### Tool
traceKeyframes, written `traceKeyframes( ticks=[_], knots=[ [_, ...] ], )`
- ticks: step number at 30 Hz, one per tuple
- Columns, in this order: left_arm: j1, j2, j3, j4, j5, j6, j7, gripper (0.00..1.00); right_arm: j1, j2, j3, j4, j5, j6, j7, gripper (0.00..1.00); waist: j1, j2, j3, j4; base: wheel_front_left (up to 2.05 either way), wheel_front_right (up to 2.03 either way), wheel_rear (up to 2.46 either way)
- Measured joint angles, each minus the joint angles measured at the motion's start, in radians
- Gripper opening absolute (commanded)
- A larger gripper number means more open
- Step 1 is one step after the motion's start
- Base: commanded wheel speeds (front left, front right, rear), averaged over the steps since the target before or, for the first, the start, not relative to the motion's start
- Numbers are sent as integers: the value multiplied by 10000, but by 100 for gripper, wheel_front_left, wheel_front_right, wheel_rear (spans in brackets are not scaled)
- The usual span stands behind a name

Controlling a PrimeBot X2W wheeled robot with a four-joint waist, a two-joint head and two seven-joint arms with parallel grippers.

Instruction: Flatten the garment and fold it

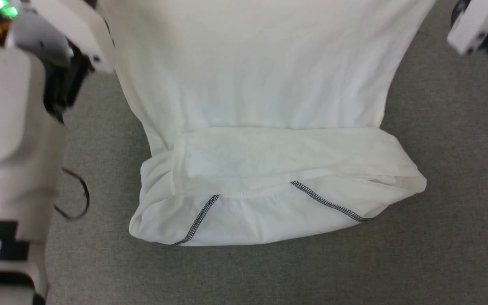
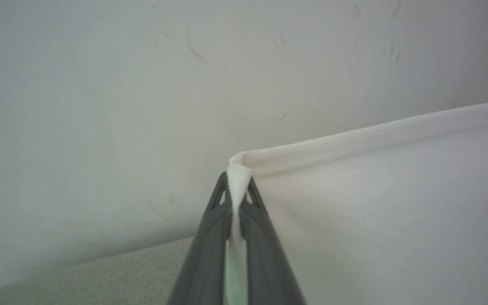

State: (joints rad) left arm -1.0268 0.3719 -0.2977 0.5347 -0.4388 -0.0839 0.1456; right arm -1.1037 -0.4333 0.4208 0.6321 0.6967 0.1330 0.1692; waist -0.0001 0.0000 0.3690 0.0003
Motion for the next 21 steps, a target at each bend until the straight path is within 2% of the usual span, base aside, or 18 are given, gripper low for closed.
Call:
traceKeyframes(
  ticks=[4, 9, 16, 21],
  knots=[
    [1936, 36, 82, -965, -180, 295, -424, 0, 1596, -290, 430, -671, 196, -2, -320, 0, 0, 0, -516, -28, 0, 0, 0],
    [4998, 113, 150, -2533, -658, 807, -324, 0, 3792, -395, 683, -1336, 543, -2, -571, 0, -2, 0, -1166, -48, 0, 0, 0],
    [8333, 159, 171, -4445, -1197, 1486, 88, 0, 6288, -437, 332, -1806, 932, -2, -763, 0, -3, 0, -1851, -33, 0, 0, 0],
    [9820, 50, 173, -4861, -1647, 1722, 213, 0, 7547, -362, -84, -2245, 895, -2, -846, 0, -2, 0, -2129, -91, 0, 0, 0]
  ],
)
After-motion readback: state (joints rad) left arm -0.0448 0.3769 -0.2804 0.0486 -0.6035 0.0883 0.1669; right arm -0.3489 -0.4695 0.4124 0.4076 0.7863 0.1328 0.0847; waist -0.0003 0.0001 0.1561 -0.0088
